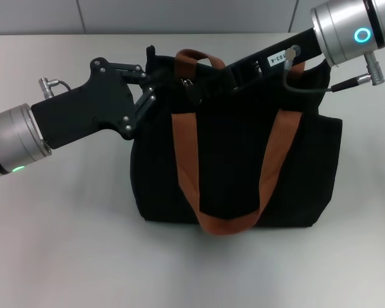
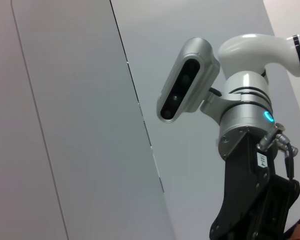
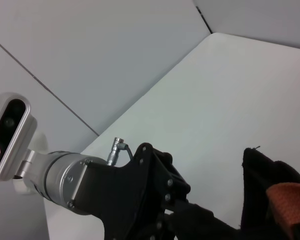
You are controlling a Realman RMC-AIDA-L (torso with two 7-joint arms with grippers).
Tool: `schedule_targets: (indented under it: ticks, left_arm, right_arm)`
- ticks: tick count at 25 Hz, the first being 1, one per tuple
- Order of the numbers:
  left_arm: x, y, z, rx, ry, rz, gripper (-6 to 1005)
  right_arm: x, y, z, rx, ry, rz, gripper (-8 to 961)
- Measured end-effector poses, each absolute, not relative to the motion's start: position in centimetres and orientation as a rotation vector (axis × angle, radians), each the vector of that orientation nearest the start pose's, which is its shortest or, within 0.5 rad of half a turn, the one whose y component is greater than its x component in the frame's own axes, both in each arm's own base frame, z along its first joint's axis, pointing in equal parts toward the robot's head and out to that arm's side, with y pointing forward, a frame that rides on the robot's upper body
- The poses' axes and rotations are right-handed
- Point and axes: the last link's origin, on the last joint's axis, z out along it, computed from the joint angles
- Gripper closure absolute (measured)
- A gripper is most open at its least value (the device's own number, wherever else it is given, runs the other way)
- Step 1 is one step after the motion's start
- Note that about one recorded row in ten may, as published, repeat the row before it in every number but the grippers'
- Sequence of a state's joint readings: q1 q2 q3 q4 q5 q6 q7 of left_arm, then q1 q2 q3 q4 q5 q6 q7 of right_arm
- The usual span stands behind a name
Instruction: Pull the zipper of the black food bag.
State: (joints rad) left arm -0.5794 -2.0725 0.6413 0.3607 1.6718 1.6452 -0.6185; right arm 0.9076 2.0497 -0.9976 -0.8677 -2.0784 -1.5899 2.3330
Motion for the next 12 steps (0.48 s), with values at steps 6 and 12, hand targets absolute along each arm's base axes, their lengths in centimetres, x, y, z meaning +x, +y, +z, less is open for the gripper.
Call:
schedule_targets:
  ticks: [6, 12]
  left_arm:
    - [-23.37, 32.79, -0.78, -2.413, 0.135, -1.023, 937]
    - [-23.45, 32.73, -0.79, -2.409, 0.128, -1.024, 936]
  right_arm:
    - [9.85, 39.47, -0.05, -2.953, 1.105, 0.350, 952]
    - [10.01, 39.62, -0.21, -2.904, 1.135, 0.236, 947]
